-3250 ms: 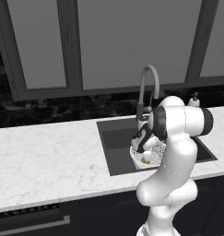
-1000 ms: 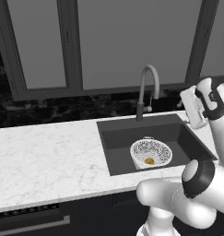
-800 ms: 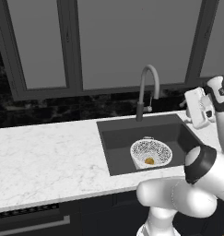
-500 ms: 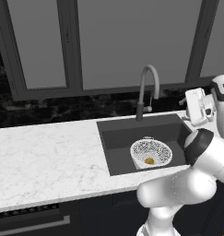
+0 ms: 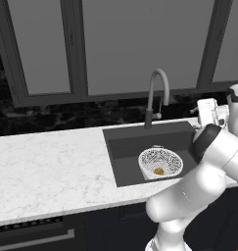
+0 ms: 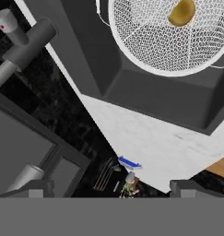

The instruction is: Put the colander in the sink, put the kiwi in the colander, and turn on the sink faucet and pour water over the colander.

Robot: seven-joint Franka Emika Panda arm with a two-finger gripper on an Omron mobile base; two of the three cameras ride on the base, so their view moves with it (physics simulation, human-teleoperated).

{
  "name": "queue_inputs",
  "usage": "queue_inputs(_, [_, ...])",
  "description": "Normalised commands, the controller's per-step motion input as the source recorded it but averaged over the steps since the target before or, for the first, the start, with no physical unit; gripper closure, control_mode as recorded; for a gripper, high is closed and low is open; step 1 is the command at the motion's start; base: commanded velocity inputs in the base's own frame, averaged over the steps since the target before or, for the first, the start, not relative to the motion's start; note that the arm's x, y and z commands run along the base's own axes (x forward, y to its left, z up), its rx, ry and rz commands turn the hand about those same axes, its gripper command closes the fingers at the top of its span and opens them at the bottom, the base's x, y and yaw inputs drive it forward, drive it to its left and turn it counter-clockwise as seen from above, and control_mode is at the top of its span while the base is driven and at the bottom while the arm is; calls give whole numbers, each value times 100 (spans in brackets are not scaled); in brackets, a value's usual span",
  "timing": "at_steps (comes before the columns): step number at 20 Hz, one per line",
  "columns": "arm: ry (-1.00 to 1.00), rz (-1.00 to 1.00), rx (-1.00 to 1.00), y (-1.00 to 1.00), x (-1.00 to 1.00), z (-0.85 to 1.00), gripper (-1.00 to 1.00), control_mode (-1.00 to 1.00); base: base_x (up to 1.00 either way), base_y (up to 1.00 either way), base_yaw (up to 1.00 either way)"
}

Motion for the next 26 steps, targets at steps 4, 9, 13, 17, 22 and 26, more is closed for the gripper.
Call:
queue_inputs(4, [0, 0, 6, 15, 23, -1, -100, -100, 0, 0, 0])
queue_inputs(9, [1, 0, 17, 5, 41, -5, -100, -100, 0, 0, 0])
queue_inputs(13, [1, -6, 17, 1, 8, -16, -100, -100, 0, 0, 0])
queue_inputs(17, [4, -13, 17, 4, 0, -23, -100, -100, 0, 0, 0])
queue_inputs(22, [5, -14, 7, 7, 7, -5, -100, -100, 0, 0, 0])
queue_inputs(26, [0, -12, 3, 4, 12, 0, -100, -100, 0, 0, 0])
